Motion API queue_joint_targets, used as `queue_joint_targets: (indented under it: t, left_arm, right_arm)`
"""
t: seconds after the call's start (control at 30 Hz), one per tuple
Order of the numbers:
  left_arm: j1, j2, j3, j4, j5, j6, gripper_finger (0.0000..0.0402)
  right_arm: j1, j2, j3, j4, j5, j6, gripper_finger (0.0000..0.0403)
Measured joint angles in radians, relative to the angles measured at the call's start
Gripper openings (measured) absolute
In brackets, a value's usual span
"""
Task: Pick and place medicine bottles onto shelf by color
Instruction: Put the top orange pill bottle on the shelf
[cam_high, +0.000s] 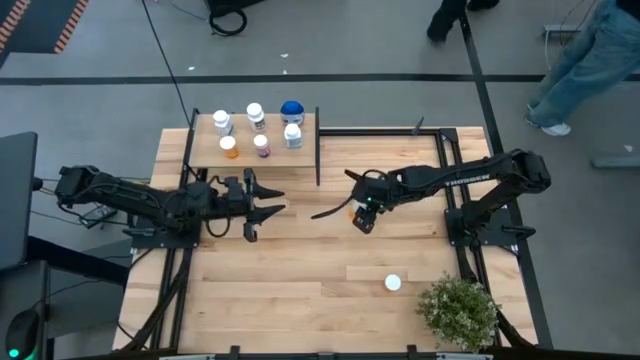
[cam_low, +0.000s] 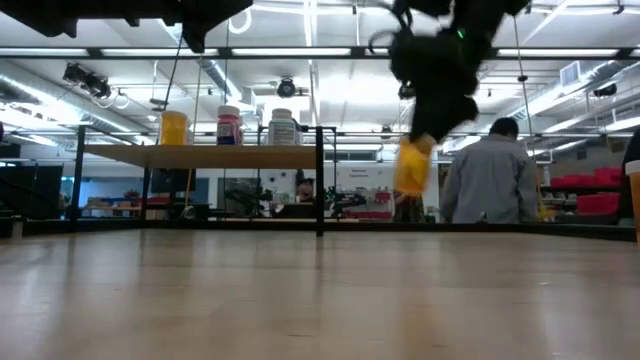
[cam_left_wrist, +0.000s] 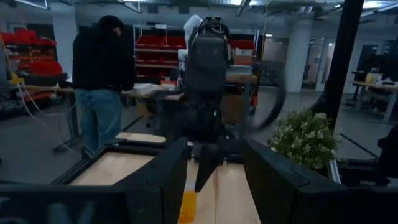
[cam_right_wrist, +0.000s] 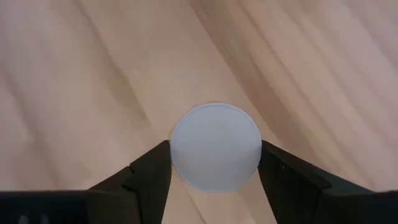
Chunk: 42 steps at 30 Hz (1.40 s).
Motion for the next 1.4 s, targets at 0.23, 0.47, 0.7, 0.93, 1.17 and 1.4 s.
queue_joint_targets:
  t: [0.23,0.47,0.7,0.93,1.17,1.4]
  left_arm:
    - [0.0,-0.063,0.0,-0.025,0.0,0.003,0.0161]
    - [0.001,-0.111,0.08,-0.226,0.0,0.026,0.0148]
    - [0.001,-0.111,0.173,-0.387,-0.002,0.051,0.0136]
    - [0.001,-0.142,0.319,-0.707,-0.023,0.044,0.0134]
    - [-0.005,-0.135,0.398,-1.0,-0.036,0.029,0.0145]
    - [-0.005,-0.136,0.459,-1.161,-0.094,-0.09,0.0138]
  right_arm:
    - [0.0,0.0,0.221,-0.03,0.008,-0.071,0.0228]
    - [-0.033,0.057,0.383,-0.077,0.034,-0.128,0.0228]
    - [-0.085,0.29,0.653,-0.181,0.0,-0.24,0.0229]
    - [-0.105,0.456,0.983,-0.325,-0.017,-0.313,0.0229]
    - [-0.061,0.549,1.076,-0.34,-0.055,-0.341,0.0229]
    - [-0.031,0.711,1.073,-0.287,-0.057,-0.371,0.0229]
